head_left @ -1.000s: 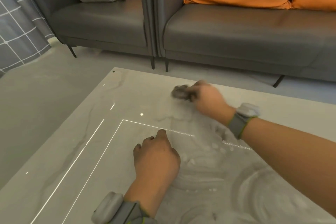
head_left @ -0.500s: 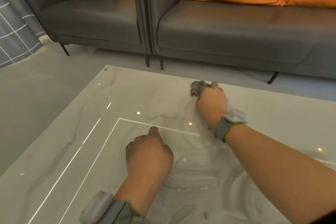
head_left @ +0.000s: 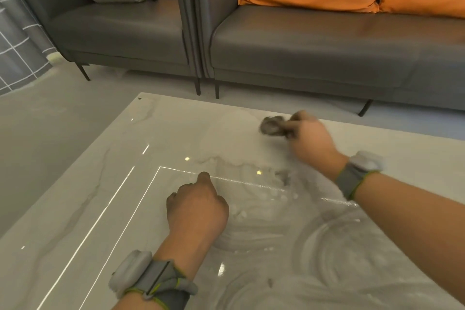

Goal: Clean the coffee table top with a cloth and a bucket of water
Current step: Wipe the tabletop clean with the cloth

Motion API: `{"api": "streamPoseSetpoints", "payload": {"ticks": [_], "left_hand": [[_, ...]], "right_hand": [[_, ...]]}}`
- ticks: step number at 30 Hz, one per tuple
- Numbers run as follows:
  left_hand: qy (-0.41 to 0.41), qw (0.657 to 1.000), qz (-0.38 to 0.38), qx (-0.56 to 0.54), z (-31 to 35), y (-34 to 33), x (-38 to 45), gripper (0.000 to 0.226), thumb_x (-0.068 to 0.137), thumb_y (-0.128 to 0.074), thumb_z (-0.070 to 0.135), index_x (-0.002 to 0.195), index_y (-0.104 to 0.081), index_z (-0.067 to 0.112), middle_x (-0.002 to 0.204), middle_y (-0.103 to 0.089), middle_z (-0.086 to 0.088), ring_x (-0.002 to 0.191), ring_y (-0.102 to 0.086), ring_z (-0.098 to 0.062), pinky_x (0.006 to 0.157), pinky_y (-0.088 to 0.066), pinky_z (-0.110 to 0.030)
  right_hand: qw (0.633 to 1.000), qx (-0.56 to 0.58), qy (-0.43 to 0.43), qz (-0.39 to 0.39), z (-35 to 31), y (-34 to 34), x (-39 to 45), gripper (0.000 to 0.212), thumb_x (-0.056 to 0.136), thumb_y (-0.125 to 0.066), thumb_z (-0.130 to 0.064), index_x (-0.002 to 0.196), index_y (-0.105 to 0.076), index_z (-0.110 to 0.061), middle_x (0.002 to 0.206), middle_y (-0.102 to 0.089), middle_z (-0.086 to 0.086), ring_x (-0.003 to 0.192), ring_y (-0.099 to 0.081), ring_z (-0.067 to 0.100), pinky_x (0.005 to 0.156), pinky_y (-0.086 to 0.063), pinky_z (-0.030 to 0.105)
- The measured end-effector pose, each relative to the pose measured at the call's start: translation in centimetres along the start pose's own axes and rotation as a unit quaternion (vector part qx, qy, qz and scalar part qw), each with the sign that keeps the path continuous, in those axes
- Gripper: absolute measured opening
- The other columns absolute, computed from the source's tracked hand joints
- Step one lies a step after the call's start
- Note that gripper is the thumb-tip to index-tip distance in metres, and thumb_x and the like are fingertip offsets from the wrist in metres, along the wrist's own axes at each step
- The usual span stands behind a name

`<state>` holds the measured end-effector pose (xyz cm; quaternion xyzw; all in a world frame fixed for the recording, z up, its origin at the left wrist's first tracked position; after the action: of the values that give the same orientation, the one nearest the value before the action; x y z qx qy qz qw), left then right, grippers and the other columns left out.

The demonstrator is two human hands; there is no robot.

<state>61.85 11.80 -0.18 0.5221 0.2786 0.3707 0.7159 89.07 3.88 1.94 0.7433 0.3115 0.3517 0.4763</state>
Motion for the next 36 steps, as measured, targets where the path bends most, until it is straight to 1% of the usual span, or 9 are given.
{"api": "streamPoseSetpoints", "payload": {"ticks": [3,9,15,18,21,23,26,31,36], "left_hand": [[-0.003,1.0,0.001,0.001,0.0,0.0,0.2,0.038,0.085,-0.044,0.021,0.123,-0.047,0.019,0.084,-0.06,0.001,0.086,-0.054,-0.027,0.073,-0.036,-0.033],[0.004,1.0,0.009,-0.007,0.1,-0.4,0.4,0.034,0.089,-0.042,0.025,0.121,-0.052,0.02,0.083,-0.065,-0.002,0.086,-0.06,-0.029,0.068,-0.044,-0.031],[0.009,1.0,-0.006,0.004,-0.4,-0.7,0.6,0.041,0.085,-0.045,0.016,0.126,-0.051,0.018,0.092,-0.066,-0.008,0.087,-0.061,-0.033,0.067,-0.044,-0.031],[0.015,1.0,-0.015,0.004,-0.6,-0.8,0.7,0.043,0.084,-0.046,0.015,0.127,-0.05,0.018,0.094,-0.066,-0.008,0.082,-0.056,-0.031,0.068,-0.043,-0.031],[0.012,1.0,-0.023,0.001,-0.7,-1.0,0.4,0.044,0.085,-0.045,0.015,0.129,-0.049,0.018,0.098,-0.065,-0.008,0.086,-0.055,-0.031,0.07,-0.042,-0.031],[-0.004,1.0,-0.022,0.001,-0.6,-1.3,-0.1,0.045,0.086,-0.046,0.016,0.131,-0.048,0.018,0.1,-0.063,-0.006,0.097,-0.057,-0.031,0.07,-0.039,-0.031],[-0.042,0.999,-0.001,0.012,-0.1,-0.9,-0.7,0.044,0.089,-0.046,0.018,0.132,-0.049,0.017,0.104,-0.062,-0.005,0.103,-0.057,-0.029,0.072,-0.036,-0.031],[-0.074,0.996,0.017,0.056,0.4,0.4,-1.6,0.044,0.083,-0.038,0.027,0.121,-0.058,0.019,0.11,-0.063,0.001,0.104,-0.058,-0.026,0.078,-0.04,-0.034],[-0.036,0.992,0.017,0.12,-0.6,1.1,-2.1,0.015,0.092,-0.043,0.033,0.098,-0.051,0.021,0.091,-0.06,0.002,0.091,-0.06,-0.027,0.071,-0.03,-0.036]], "right_hand": [[0.987,-0.094,-0.129,-0.033,7.8,0.8,0.3,0.045,0.093,-0.049,-0.019,0.13,-0.063,-0.039,0.124,-0.055,0.008,0.11,-0.055,0.038,0.095,-0.046,0.044],[0.984,-0.105,-0.134,-0.048,7.9,-1.8,-1.6,0.044,0.088,-0.051,-0.023,0.129,-0.062,-0.037,0.126,-0.055,0.011,0.112,-0.053,0.04,0.1,-0.044,0.044],[0.995,-0.083,-0.038,-0.032,0.1,-2.5,-6.5,0.064,0.072,-0.028,-0.039,0.122,-0.068,-0.034,0.125,-0.062,0.004,0.111,-0.057,0.036,0.1,-0.044,0.045],[0.997,-0.076,-0.002,-0.025,-1.9,-2.4,-9.1,0.05,0.079,-0.041,-0.031,0.12,-0.069,-0.036,0.12,-0.064,0.001,0.108,-0.058,0.034,0.096,-0.046,0.045],[0.997,-0.071,0.024,-0.012,-3.5,-2.3,-11.3,0.045,0.075,-0.055,-0.02,0.114,-0.072,-0.034,0.105,-0.065,0.001,0.09,-0.06,0.033,0.078,-0.051,0.04],[0.996,-0.064,0.063,-0.03,-5.2,-2.4,-12.2,0.045,0.075,-0.055,-0.017,0.113,-0.072,-0.034,0.099,-0.062,0.001,0.083,-0.057,0.032,0.07,-0.051,0.038],[0.994,0.015,0.089,-0.066,-6.6,-1.8,-11.6,0.05,0.078,-0.046,-0.02,0.117,-0.072,-0.036,0.1,-0.062,0.002,0.087,-0.057,0.031,0.075,-0.052,0.038],[0.998,0.02,-0.056,0.015,-2.0,0.6,-4.6,0.046,0.086,-0.048,-0.018,0.125,-0.068,-0.031,0.109,-0.059,0.012,0.098,-0.057,0.04,0.084,-0.052,0.04],[0.985,-0.068,-0.156,-0.041,-2.7,-4.2,0.4,0.042,0.092,-0.05,-0.014,0.131,-0.061,-0.024,0.121,-0.05,0.014,0.115,-0.046,0.038,0.095,-0.048,0.045]]}}
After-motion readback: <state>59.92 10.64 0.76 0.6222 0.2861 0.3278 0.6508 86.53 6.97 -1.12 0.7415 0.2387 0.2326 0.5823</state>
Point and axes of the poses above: each hand's wrist, its own x-axis towards the middle knuckle, its own y-axis out of the back of the hand, z = x × y, the point moved 10 cm from there along x, towards the middle knuckle
